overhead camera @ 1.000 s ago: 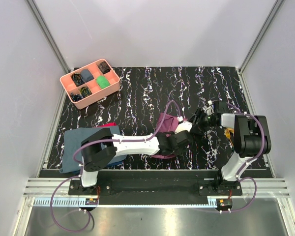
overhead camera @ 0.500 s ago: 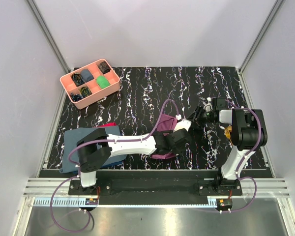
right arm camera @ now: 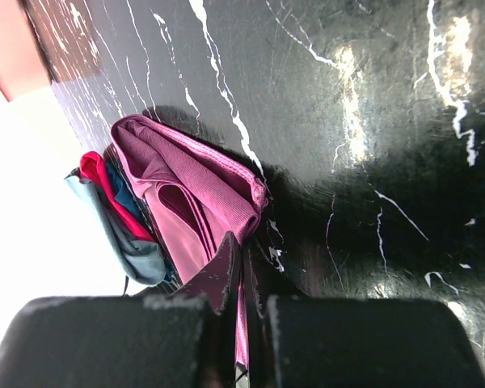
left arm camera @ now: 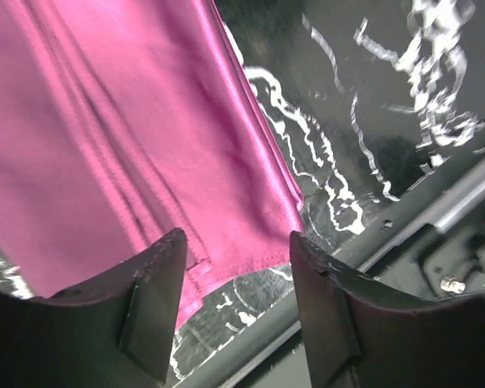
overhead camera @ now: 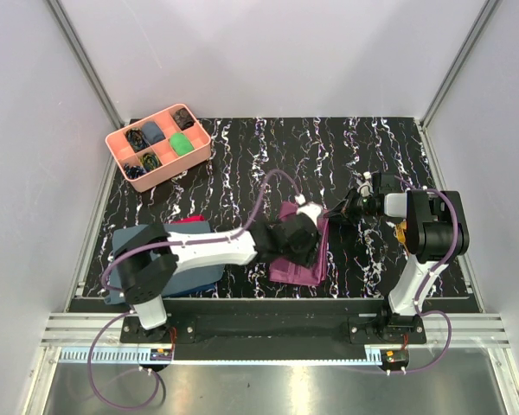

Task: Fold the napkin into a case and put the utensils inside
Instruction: Stuff the top corner of the smaller-rectangle-folded napkin at the center of the board.

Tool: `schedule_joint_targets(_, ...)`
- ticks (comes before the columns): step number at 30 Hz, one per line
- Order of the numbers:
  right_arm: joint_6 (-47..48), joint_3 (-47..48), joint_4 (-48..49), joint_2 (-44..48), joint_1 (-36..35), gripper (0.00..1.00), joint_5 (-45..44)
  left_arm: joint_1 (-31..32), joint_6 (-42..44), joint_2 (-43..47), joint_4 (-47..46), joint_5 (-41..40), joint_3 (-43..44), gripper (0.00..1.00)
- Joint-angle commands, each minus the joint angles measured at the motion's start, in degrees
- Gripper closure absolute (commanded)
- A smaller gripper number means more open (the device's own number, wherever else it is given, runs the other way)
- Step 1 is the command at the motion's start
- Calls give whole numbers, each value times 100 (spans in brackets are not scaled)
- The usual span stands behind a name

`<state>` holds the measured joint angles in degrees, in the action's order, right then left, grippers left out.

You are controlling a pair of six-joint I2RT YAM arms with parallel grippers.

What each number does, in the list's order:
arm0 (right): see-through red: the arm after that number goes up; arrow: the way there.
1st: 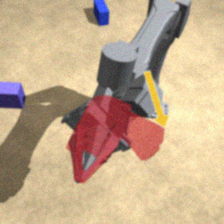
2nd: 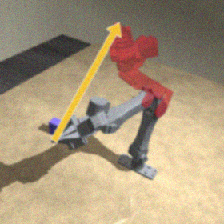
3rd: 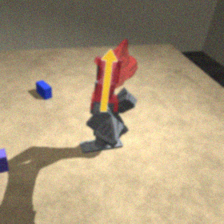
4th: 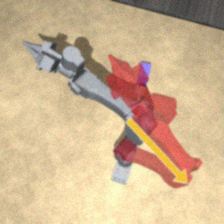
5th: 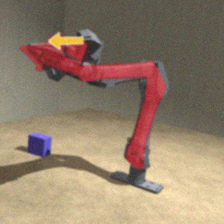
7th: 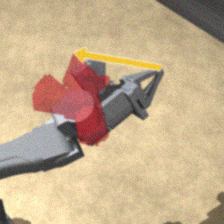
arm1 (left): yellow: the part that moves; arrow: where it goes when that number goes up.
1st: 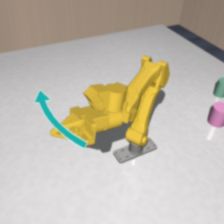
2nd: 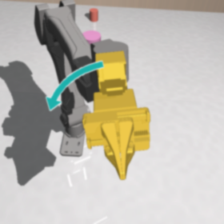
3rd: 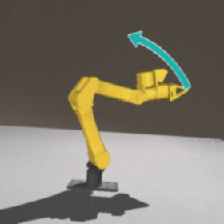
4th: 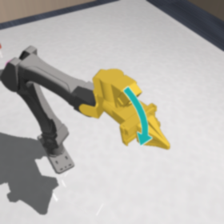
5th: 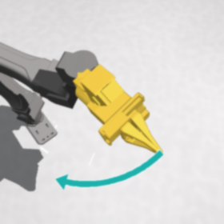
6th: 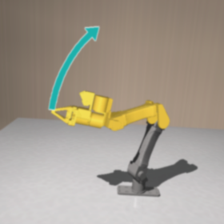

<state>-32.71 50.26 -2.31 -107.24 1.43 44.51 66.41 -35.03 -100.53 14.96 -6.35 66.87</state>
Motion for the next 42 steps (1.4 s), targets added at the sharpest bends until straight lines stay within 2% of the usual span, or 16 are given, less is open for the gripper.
schedule_joint_targets(1,19,80,169,107,-46,100,40,-968,-21,544,-704,799,-42,59)
schedule_joint_targets(5,54,107,47,212,-46,100,14,-1692,48,35,-1276,1425,255,86)
schedule_joint_targets(8,98,142,-59,247,-46,100,-30,-1869,311,-685,-1118,1610,923,96)
schedule_joint_targets(12,107,151,-138,309,-46,100,-39,-1930,400,-1388,-1101,1628,1345,100)
schedule_joint_targets(29,63,160,-367,704,-108,100,-83,-2080,172,-2093,-1479,1497,1214,100)
schedule_joint_targets(31,-7,177,-367,801,-310,100,-100,-2088,154,-2146,-1479,1452,1206,100)
schedule_joint_targets(36,-533,256,-262,1170,-731,100,-346,-2097,75,-2216,-1479,1487,1170,100)
schedule_joint_targets(42,-1834,37,774,1223,-1171,100,-724,-2097,-30,-2155,-1830,1593,942,100)
